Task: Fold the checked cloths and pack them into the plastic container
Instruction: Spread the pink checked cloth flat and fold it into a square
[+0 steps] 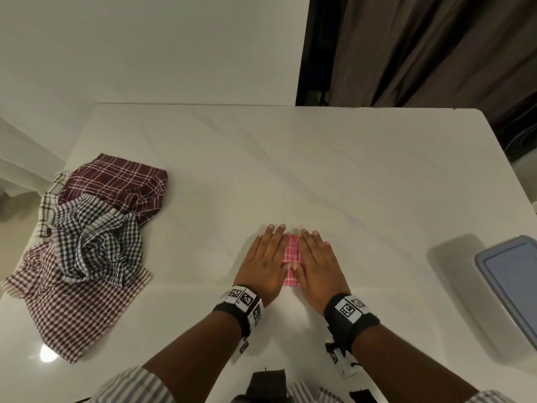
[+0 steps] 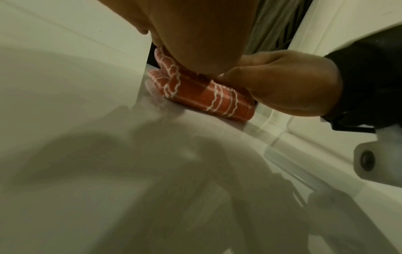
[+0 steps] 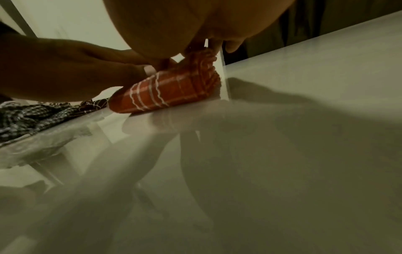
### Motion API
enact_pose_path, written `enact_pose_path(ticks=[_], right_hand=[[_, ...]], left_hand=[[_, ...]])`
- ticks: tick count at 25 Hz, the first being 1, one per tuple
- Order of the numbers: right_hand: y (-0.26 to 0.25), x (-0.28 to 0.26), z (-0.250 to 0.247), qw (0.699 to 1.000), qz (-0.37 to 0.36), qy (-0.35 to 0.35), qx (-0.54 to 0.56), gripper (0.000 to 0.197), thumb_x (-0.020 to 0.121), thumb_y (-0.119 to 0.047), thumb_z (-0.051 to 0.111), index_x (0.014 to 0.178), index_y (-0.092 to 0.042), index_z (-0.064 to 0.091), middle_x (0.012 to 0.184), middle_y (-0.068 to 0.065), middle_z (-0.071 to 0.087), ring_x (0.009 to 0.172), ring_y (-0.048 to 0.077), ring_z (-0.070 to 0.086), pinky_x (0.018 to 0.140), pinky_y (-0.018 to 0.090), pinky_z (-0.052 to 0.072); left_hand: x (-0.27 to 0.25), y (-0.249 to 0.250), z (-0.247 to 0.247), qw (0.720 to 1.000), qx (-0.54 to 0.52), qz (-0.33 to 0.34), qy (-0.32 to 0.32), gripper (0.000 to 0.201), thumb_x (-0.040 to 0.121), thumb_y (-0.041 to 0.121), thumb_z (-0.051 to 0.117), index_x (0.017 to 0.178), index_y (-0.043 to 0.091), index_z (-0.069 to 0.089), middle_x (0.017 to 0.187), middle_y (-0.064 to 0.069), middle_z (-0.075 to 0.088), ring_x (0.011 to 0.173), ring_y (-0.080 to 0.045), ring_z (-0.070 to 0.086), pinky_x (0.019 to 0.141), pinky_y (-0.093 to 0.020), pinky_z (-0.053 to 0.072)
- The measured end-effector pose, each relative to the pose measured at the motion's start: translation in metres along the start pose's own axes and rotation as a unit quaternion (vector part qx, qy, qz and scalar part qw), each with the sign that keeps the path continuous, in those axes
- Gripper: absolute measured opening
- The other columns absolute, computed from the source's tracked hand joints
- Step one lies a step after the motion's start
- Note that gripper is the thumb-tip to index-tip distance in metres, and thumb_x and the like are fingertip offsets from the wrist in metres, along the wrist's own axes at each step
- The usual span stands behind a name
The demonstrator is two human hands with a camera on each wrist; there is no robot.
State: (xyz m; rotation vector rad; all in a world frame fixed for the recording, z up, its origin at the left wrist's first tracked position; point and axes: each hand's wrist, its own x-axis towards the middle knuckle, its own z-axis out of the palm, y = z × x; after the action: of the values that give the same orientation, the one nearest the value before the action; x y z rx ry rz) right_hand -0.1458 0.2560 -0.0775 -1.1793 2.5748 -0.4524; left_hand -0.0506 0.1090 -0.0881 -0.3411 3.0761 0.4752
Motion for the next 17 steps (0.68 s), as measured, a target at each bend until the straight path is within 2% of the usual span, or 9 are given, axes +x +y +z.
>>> enact_pose_path(ticks=[2, 3, 6, 10, 12, 14, 17], right_hand=[[0.004, 0.003, 0.005, 0.998, 0.004, -0.065, -0.025, 0.070, 0.097, -0.051, 0.014, 0.155, -0.018, -0.006, 0.164, 0.001, -0.007, 0.149, 0.017, -0.014, 0.123, 0.041, 0.001], [0.009, 0.003, 0.008, 0.996, 0.000, -0.082, -0.030, 0.072, 0.096, -0.053, 0.012, 0.154, -0.018, -0.011, 0.163, 0.000, -0.014, 0.148, 0.016, -0.018, 0.122, 0.040, -0.001], [0.020, 0.004, 0.009, 0.993, -0.022, -0.117, -0.011, 0.074, 0.098, -0.054, 0.017, 0.153, -0.019, -0.017, 0.161, -0.002, -0.022, 0.148, 0.017, -0.020, 0.122, 0.038, -0.001], [0.022, 0.011, -0.001, 0.988, -0.028, -0.154, 0.004, 0.077, 0.099, -0.056, 0.022, 0.152, -0.019, -0.019, 0.159, -0.002, -0.029, 0.148, 0.022, -0.018, 0.122, 0.047, 0.007], [0.020, 0.007, -0.014, 0.989, -0.039, -0.144, 0.023, 0.084, 0.097, -0.060, 0.030, 0.152, -0.020, -0.020, 0.157, -0.003, -0.031, 0.149, 0.019, -0.014, 0.122, 0.046, 0.006], [0.019, -0.010, -0.034, 0.993, -0.050, -0.097, 0.034, 0.091, 0.093, -0.062, 0.035, 0.152, -0.020, -0.019, 0.158, -0.004, -0.031, 0.148, 0.012, -0.014, 0.120, 0.038, 0.001], [0.037, -0.055, -0.070, 0.998, -0.018, -0.024, 0.062, 0.086, 0.093, -0.049, 0.043, 0.155, -0.020, -0.010, 0.160, -0.008, -0.024, 0.147, 0.004, -0.017, 0.121, 0.034, 0.001]], left_hand=[[0.000, -0.006, 0.007, 0.999, 0.007, -0.012, -0.042, 0.067, 0.103, 0.048, 0.018, 0.156, 0.012, 0.002, 0.165, -0.006, -0.005, 0.152, -0.022, -0.009, 0.124, -0.043, 0.008], [-0.001, -0.009, 0.010, 0.998, 0.001, -0.017, -0.059, 0.069, 0.102, 0.050, 0.017, 0.156, 0.012, -0.003, 0.165, -0.005, -0.009, 0.151, -0.021, -0.011, 0.124, -0.041, 0.006], [0.001, -0.015, 0.015, 0.994, 0.002, -0.016, -0.104, 0.073, 0.101, 0.054, 0.016, 0.155, 0.014, -0.010, 0.164, -0.003, -0.016, 0.151, -0.018, -0.013, 0.124, -0.038, 0.003], [0.008, -0.009, -0.002, 0.988, 0.048, -0.025, -0.142, 0.074, 0.098, 0.058, 0.012, 0.155, 0.017, -0.012, 0.163, -0.001, -0.017, 0.151, -0.020, -0.011, 0.124, -0.040, 0.000], [0.008, -0.001, -0.015, 0.984, 0.074, -0.034, -0.156, 0.074, 0.098, 0.057, 0.011, 0.155, 0.015, -0.010, 0.164, -0.003, -0.012, 0.151, -0.023, -0.010, 0.123, -0.045, -0.003], [0.004, 0.015, -0.028, 0.985, 0.093, -0.040, -0.138, 0.070, 0.101, 0.050, 0.018, 0.156, 0.012, -0.004, 0.165, -0.006, -0.002, 0.152, -0.025, -0.007, 0.123, -0.048, -0.004], [0.010, 0.058, -0.047, 0.994, 0.052, -0.017, -0.097, 0.063, 0.102, 0.039, 0.027, 0.156, 0.013, 0.008, 0.163, -0.005, 0.016, 0.152, -0.025, 0.004, 0.124, -0.043, -0.001]])
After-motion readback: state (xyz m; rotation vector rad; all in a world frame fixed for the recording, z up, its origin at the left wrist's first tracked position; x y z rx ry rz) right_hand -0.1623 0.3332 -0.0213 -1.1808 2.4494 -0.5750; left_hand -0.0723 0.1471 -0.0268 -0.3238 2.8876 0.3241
